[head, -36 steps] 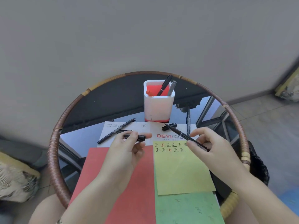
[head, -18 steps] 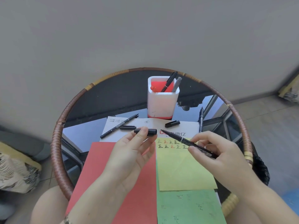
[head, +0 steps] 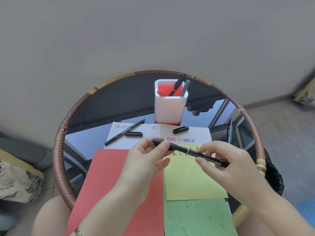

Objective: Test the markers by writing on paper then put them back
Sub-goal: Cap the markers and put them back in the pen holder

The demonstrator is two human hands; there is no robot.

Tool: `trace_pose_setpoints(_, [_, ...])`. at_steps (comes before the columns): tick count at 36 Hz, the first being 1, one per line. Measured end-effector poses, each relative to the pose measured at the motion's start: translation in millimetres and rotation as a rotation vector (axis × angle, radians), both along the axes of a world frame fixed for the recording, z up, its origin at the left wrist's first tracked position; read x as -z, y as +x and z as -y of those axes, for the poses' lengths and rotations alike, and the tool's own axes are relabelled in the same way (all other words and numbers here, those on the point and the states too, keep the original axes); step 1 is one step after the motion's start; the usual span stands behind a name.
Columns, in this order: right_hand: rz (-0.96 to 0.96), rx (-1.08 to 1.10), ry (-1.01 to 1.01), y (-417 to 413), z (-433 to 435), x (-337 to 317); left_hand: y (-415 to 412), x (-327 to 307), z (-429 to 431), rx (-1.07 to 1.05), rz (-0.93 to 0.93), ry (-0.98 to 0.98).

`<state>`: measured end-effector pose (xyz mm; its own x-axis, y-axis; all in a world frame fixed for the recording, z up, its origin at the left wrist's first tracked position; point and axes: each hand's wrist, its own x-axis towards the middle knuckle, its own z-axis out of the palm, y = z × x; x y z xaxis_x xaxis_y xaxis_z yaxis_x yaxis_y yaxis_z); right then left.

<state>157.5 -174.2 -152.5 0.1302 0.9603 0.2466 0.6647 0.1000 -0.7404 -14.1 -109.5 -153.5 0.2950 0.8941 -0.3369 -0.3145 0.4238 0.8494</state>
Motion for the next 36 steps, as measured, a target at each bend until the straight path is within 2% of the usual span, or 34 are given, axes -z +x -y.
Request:
trace_pose_setpoints(5, [0.106, -0.003, 0.074, -5.4, -0.9, 3.6, 6.8, 0.0, 5.0, -0.009, -0.063, 0.077])
trace_pose_setpoints(13, [0.147, -0.044, 0.240, -7.0, 0.6, 9.3, 11.1, 0.4, 9.9, 0.007, -0.096, 0.181])
trace_pose_setpoints(18, [0.088, -0.008, 0.182, -10.5, 0.7, 2.6, 10.6, 0.8, 10.7, 0.016, -0.052, 0.227])
trace_pose_setpoints(20, [-0.045, 0.000, 0.117, -11.3, -0.4, -3.3, 9.5, 1.2, 9.9, 0.013, -0.016, 0.258])
trace_pose_setpoints(24, [-0.665, -0.013, -0.109, -11.1, -5.7, -11.1, 10.7, -5.8, 5.4, 0.038, 0.039, 0.459])
trace_pose_setpoints(26, [-0.823, -0.034, -0.197, -12.6, -6.9, -14.4, 11.4, -8.3, 1.4, 0.074, 0.052, 0.517])
trace_pose_setpoints(28, [-0.803, -0.027, -0.182, -13.5, -8.8, -12.7, 13.3, -8.2, -2.4, 0.083, 0.063, 0.469])
trace_pose_setpoints(32, [-0.568, 0.007, -0.033, -14.0, -17.0, -3.9, 21.1, -2.8, -3.2, -0.009, 0.066, 0.296])
trace_pose_setpoints(36, [-0.433, -0.029, -0.002, -15.3, -22.2, 1.2, 31.5, -4.6, -0.6, -0.162, 0.068, 0.303])
